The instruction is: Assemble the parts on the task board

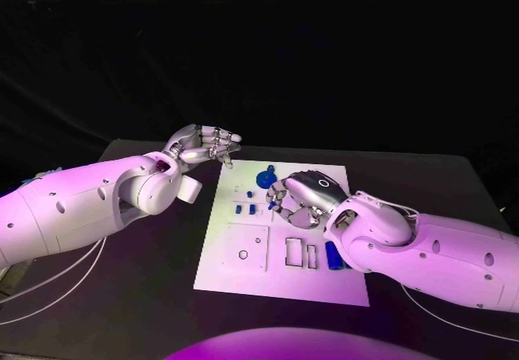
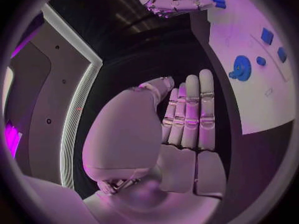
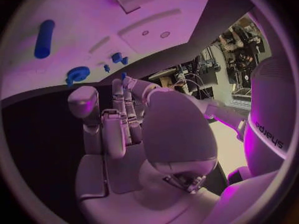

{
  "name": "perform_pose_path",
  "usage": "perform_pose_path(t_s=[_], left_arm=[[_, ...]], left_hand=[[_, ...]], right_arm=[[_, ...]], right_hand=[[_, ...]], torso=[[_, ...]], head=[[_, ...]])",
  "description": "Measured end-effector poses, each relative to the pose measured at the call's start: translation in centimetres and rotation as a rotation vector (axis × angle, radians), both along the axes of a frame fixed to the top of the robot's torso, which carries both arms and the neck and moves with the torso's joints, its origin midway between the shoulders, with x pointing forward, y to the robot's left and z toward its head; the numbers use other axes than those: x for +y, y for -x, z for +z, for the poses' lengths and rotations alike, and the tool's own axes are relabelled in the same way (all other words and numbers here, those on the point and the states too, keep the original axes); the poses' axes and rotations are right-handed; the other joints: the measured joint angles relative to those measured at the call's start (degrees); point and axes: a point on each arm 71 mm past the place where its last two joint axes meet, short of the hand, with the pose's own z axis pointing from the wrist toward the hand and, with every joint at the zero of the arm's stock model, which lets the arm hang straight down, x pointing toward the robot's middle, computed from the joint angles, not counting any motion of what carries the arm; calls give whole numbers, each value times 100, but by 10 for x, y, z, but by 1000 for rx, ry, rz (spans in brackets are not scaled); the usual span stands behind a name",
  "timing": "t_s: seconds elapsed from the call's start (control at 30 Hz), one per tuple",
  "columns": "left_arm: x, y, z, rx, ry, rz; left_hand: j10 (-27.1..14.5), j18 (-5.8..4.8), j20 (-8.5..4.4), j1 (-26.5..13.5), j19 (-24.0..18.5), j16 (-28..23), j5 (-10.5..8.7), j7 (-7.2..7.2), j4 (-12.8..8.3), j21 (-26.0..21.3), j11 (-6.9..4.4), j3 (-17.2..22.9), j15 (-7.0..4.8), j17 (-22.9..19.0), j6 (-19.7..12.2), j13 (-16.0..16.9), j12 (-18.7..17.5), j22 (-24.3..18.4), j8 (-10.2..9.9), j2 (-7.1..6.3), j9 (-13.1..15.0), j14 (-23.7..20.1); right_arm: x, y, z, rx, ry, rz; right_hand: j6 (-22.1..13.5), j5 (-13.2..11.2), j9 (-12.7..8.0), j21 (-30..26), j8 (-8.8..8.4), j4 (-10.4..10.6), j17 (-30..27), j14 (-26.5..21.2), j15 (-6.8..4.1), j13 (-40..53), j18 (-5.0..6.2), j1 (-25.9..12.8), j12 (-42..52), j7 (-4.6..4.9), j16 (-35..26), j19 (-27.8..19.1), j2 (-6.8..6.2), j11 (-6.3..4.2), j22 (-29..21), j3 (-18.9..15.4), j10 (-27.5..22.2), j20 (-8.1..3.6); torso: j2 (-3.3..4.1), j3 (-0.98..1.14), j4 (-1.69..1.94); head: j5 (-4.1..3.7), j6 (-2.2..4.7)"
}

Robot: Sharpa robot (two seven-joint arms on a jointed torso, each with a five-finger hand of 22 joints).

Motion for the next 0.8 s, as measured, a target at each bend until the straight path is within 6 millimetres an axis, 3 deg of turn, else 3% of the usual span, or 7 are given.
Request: perform_pose_path(t_s=[0.1,0.5,0.8], left_arm=[[-2,0,0,0,2,-4],[-8,0,1,-2,7,-15],[-9,0,1,-1,8,-18]], left_hand=[[0,0,0,-6,0,0,0,0,0,0,0,0,0,0,0,0,0,0,0,6,0,0],[0,0,0,-5,0,0,0,0,0,0,0,0,0,0,0,0,0,-4,0,6,1,0],[1,0,0,-5,0,0,0,0,0,0,0,0,0,1,0,0,0,-7,0,6,1,0]], right_arm=[[7,4,-8,23,2,14],[17,13,-31,90,33,39],[20,17,-40,121,53,49]], right_hand=[[-9,-1,-4,0,0,0,0,0,0,-1,0,-3,0,-8,0,0,3,0,0,0,0,0],[-1,-11,-4,-36,-1,0,-1,0,0,-8,0,-39,-19,13,0,0,-20,7,-22,-1,7,0],[-5,-12,0,-45,-14,0,-1,0,0,-13,0,-76,-41,15,0,0,16,8,-29,-1,7,0]], torso=[[0,1,-3],[3,7,-15],[-2,13,-12]], head=[[66,-22],[214,-120],[248,-164]])
